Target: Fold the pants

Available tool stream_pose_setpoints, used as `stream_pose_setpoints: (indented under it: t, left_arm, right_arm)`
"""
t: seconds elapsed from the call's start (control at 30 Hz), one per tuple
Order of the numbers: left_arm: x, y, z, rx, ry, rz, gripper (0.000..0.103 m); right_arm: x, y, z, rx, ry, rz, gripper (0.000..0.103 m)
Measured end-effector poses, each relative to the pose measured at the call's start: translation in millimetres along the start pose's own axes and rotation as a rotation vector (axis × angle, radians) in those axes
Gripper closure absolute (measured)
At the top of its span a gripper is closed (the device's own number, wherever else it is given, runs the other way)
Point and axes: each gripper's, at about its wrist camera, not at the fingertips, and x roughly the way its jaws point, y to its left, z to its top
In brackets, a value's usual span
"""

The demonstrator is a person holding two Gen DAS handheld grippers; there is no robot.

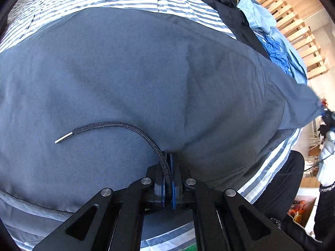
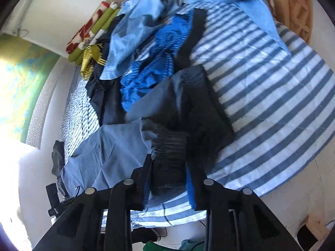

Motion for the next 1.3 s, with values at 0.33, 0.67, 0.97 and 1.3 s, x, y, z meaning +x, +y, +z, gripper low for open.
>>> stream_pose_setpoints:
  t: [0.33, 0.67, 0.97, 1.3]
  left_arm:
    - [-1.1, -5.2, 6.7, 0.021, 0.006, 0.016, 0.1]
    - [-5.0, 2.4, 7.2, 0.029, 0.017, 0.038, 0.1]
    - [-9.4, 9.0, 0.8, 0.028, 0.025, 0.039, 0.1]
    - [-7.4, 3.3, -5.5, 0.02, 0.015, 0.037, 0.1]
  right_arm:
    - [22.9, 16.4, -37.2, -0.571, 0.082, -0.462, 0.069]
    - [9.0, -26.2, 20.1, -0.197, -0.029, -0.183, 0.068]
    - [59.7, -18.4, 38.7, -0.185, 0.045, -0.158, 0.095]
    - [30.4, -10.0, 55.6, -0.201, -0.093, -0.149, 0.101]
